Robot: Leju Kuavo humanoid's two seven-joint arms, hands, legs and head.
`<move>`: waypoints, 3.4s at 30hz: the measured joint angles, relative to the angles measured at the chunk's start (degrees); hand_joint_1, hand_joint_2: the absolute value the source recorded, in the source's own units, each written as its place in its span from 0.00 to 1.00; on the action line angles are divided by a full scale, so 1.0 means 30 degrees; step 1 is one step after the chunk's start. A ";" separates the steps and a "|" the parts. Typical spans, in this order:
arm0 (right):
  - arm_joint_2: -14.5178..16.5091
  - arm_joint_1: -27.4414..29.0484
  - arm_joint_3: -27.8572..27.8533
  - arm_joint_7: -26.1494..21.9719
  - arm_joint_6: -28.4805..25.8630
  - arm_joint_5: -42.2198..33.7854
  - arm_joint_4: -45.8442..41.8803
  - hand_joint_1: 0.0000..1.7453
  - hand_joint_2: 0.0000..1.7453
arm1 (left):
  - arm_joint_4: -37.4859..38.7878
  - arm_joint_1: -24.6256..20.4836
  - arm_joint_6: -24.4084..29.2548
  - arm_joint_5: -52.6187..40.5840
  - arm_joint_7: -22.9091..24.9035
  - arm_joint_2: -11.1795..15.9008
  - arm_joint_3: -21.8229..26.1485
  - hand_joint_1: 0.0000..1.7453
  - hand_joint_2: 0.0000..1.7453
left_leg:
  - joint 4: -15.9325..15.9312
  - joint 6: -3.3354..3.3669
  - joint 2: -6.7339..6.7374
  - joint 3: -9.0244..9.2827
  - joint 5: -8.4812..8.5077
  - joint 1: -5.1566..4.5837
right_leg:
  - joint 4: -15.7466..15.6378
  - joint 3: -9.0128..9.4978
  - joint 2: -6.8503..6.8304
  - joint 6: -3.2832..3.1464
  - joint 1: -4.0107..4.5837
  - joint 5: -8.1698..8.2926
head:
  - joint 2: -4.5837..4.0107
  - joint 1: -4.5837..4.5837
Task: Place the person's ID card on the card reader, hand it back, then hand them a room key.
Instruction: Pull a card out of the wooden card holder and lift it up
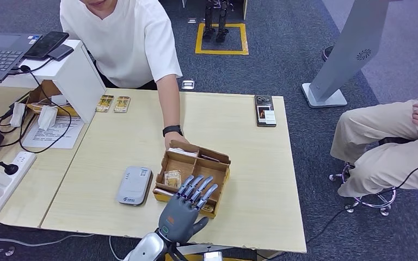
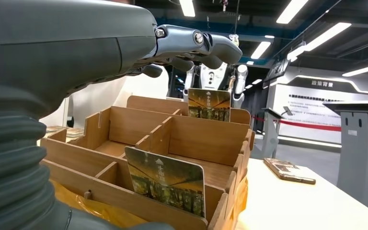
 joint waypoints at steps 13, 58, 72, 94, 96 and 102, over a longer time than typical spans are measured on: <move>0.0000 0.0000 0.0000 0.0000 0.0058 0.0000 0.0000 0.00 1.00 | 0.0089 -0.0067 0.0000 0.0076 0.0230 0.0025 -0.0193 0.12 1.00 | 0.0000 0.0000 0.0000 0.0000 0.0000 0.0000 | 0.0000 0.0000 0.0000 0.0000 0.0000 0.0000 | 0.0004 0.0000; -0.0036 -0.0005 0.0319 0.0000 0.0022 0.0117 0.0000 0.00 1.00 | 0.0561 -0.0389 0.0000 -0.0047 0.0849 0.0186 -0.0987 0.25 1.00 | 0.0000 0.0000 0.0000 0.0000 0.0000 0.0000 | 0.0000 0.0000 0.0000 0.0000 0.0000 0.0000 | 0.0006 0.0000; -0.0036 -0.0006 0.0321 0.0000 0.0020 0.0107 0.0000 0.00 1.00 | 0.0563 -0.0388 0.0000 -0.0022 0.0849 0.0189 -0.0989 0.20 1.00 | 0.0000 0.0000 0.0000 0.0000 0.0000 0.0000 | 0.0000 0.0000 0.0000 0.0000 0.0000 0.0000 | 0.0004 0.0000; -0.0036 -0.0007 0.0321 -0.0065 0.0000 0.0089 0.0000 0.00 1.00 | 0.0732 -0.0419 0.0000 0.0013 0.0676 0.0189 -0.0994 1.00 1.00 | 0.0000 0.0000 0.0000 0.0001 0.0000 0.0000 | 0.0000 0.0000 0.0000 0.0000 0.0000 0.0000 | 0.0002 0.0000; -0.0036 -0.0007 0.0322 -0.0065 0.0000 0.0093 0.0000 0.00 1.00 | 0.0759 -0.0428 0.0000 0.0011 0.0680 0.0188 -0.0994 1.00 1.00 | 0.0000 0.0000 0.0000 0.0001 0.0000 0.0000 | 0.0000 0.0000 0.0000 0.0000 0.0000 0.0000 | 0.0000 0.0000; -0.0036 -0.0008 0.0328 -0.0060 0.0000 0.0106 0.0000 0.00 1.00 | 0.0854 -0.0460 0.0000 0.0098 0.0621 0.0182 -0.0994 1.00 1.00 | 0.0000 0.0000 0.0000 0.0001 0.0001 0.0000 | 0.0000 0.0001 0.0000 0.0000 0.0000 0.0000 | 0.0005 0.0000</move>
